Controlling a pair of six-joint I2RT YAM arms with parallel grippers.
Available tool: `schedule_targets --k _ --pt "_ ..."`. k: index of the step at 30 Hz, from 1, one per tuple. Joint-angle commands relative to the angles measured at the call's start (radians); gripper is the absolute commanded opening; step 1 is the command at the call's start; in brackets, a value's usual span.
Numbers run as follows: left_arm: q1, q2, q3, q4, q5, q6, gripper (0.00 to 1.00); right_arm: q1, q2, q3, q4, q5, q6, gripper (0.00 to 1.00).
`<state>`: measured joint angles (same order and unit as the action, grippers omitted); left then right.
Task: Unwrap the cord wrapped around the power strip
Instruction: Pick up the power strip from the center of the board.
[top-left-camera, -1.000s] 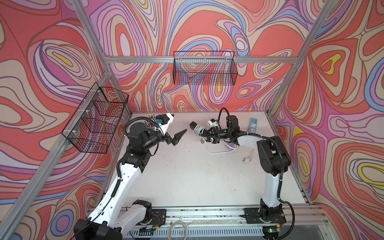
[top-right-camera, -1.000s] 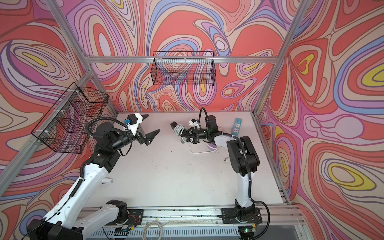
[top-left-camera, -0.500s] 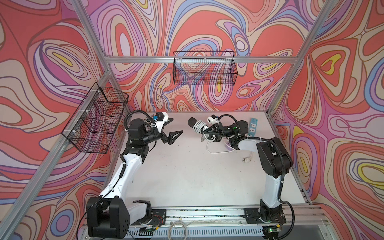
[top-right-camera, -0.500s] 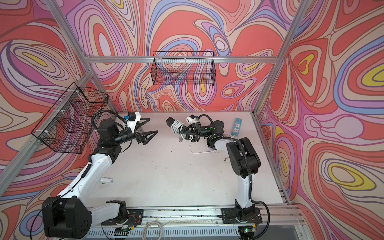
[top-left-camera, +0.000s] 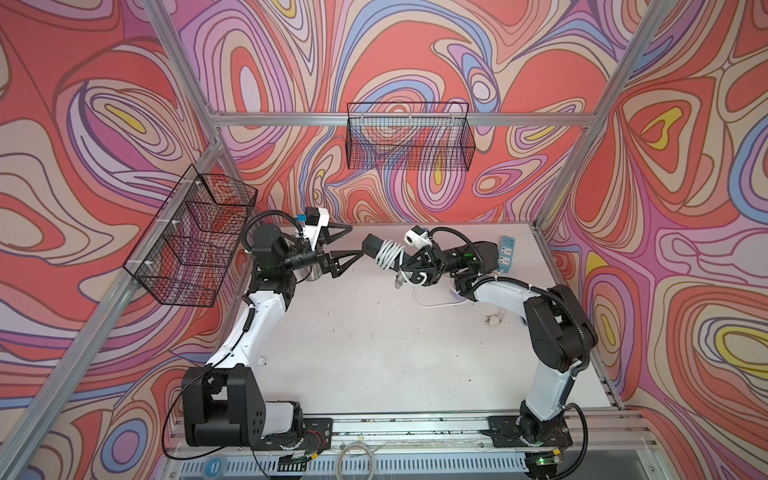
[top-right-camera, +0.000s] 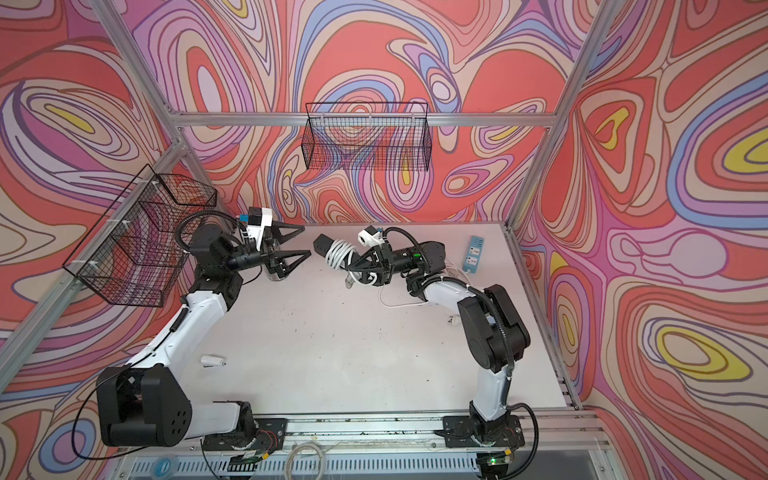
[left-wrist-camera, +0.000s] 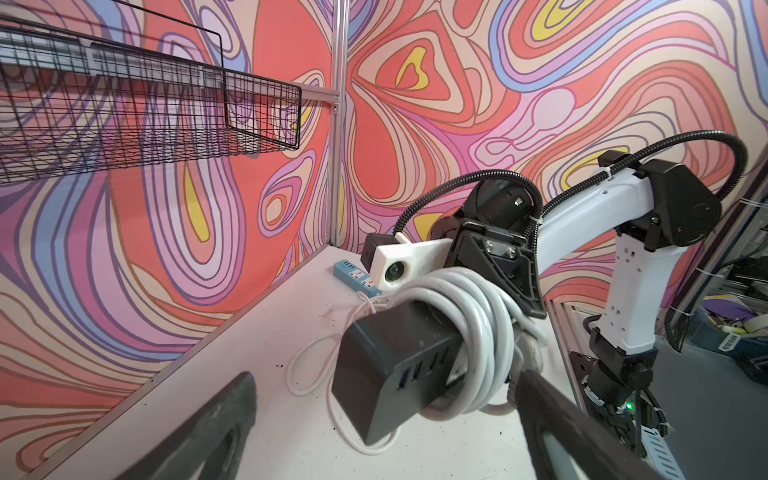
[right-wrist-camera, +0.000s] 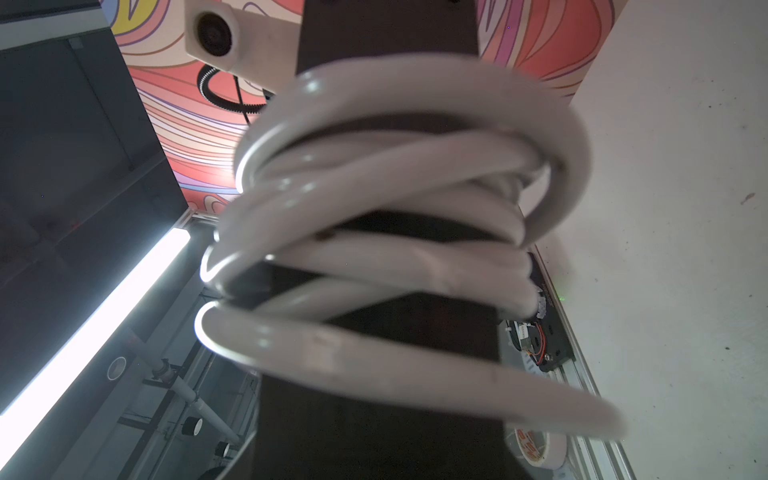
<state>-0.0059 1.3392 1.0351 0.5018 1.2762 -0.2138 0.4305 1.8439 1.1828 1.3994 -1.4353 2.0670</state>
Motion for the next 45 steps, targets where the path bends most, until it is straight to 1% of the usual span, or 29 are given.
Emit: schedule_targets --k 1,4,6,9,11,12,16,20,23,25,26,28,29,31,32,33,34,36,37,40,42,43,44,45 --pt "-0.003 -0.045 0.000 0.001 0.071 -0.011 1.00 -0.003 -0.056 0.034 0.079 0.057 0.089 0.43" --pt "-0.008 -0.044 0.006 0.030 0.084 -0.034 0.99 0.003 -0.066 0.029 0.091 0.072 0.120 0.43" --pt "-0.011 -0.025 0.005 0.157 0.098 -0.134 0.98 0.008 -0.104 0.018 0.086 0.079 0.131 0.43" --pt "-0.019 0.025 0.003 0.376 0.104 -0.314 0.97 0.008 -0.127 0.000 0.051 0.076 0.107 0.44" --pt "-0.032 0.061 0.015 0.481 0.113 -0.404 0.95 0.007 -0.121 0.006 0.076 0.085 0.124 0.44" --pt "-0.042 0.075 0.019 0.509 0.111 -0.427 0.95 0.009 -0.113 0.013 0.090 0.091 0.138 0.44" --pt "-0.077 0.101 0.028 0.538 0.114 -0.453 0.92 0.024 -0.101 0.026 0.091 0.087 0.141 0.43" --pt "-0.081 0.089 0.026 0.500 0.109 -0.415 0.92 0.029 -0.104 0.017 0.091 0.091 0.141 0.43" --pt "-0.083 0.087 0.030 0.497 0.106 -0.413 0.92 0.030 -0.104 0.007 0.090 0.089 0.139 0.43" --pt "-0.083 0.086 0.029 0.497 0.100 -0.410 0.91 0.030 -0.101 -0.003 0.057 0.083 0.112 0.41" --pt "-0.083 0.085 0.029 0.485 0.102 -0.402 0.91 0.028 -0.103 -0.010 0.016 0.090 0.068 0.41" --pt "-0.083 0.072 0.022 0.427 0.101 -0.354 0.91 0.027 -0.131 -0.026 -0.201 0.096 -0.131 0.41" --pt "-0.083 0.060 0.019 0.374 0.099 -0.315 0.92 0.022 -0.156 -0.026 -0.400 0.101 -0.308 0.41" --pt "-0.083 0.032 0.016 0.266 0.092 -0.225 0.92 0.016 -0.210 0.037 -0.944 0.132 -0.751 0.41" --pt "-0.083 0.017 0.016 0.206 0.085 -0.177 0.92 0.016 -0.221 0.118 -1.262 0.168 -1.020 0.43" --pt "-0.083 0.002 0.017 0.147 0.079 -0.136 0.92 0.016 -0.212 0.189 -1.459 0.188 -1.184 0.43" --pt "-0.082 -0.009 0.019 0.100 0.076 -0.095 0.92 0.016 -0.199 0.215 -1.492 0.190 -1.217 0.43" --pt "-0.082 -0.026 0.024 0.010 0.072 -0.021 0.92 0.013 -0.196 0.209 -1.408 0.181 -1.148 0.43" --pt "-0.081 -0.026 0.025 -0.004 0.074 -0.011 0.92 0.013 -0.194 0.212 -1.398 0.173 -1.133 0.43" --pt "-0.079 -0.012 0.024 0.027 0.088 -0.038 0.92 0.014 -0.196 0.201 -1.334 0.145 -1.072 0.43" --pt "-0.077 -0.003 0.022 0.063 0.094 -0.066 0.92 0.014 -0.205 0.163 -1.179 0.118 -0.932 0.43" --pt "-0.074 -0.002 0.022 0.079 0.095 -0.078 0.92 0.014 -0.208 0.153 -1.137 0.108 -0.891 0.43" --pt "-0.070 0.004 0.023 0.098 0.097 -0.093 0.92 0.014 -0.212 0.151 -1.126 0.102 -0.867 0.43" --pt "-0.066 0.008 0.025 0.118 0.101 -0.107 0.92 0.014 -0.220 0.157 -1.147 0.099 -0.872 0.43"
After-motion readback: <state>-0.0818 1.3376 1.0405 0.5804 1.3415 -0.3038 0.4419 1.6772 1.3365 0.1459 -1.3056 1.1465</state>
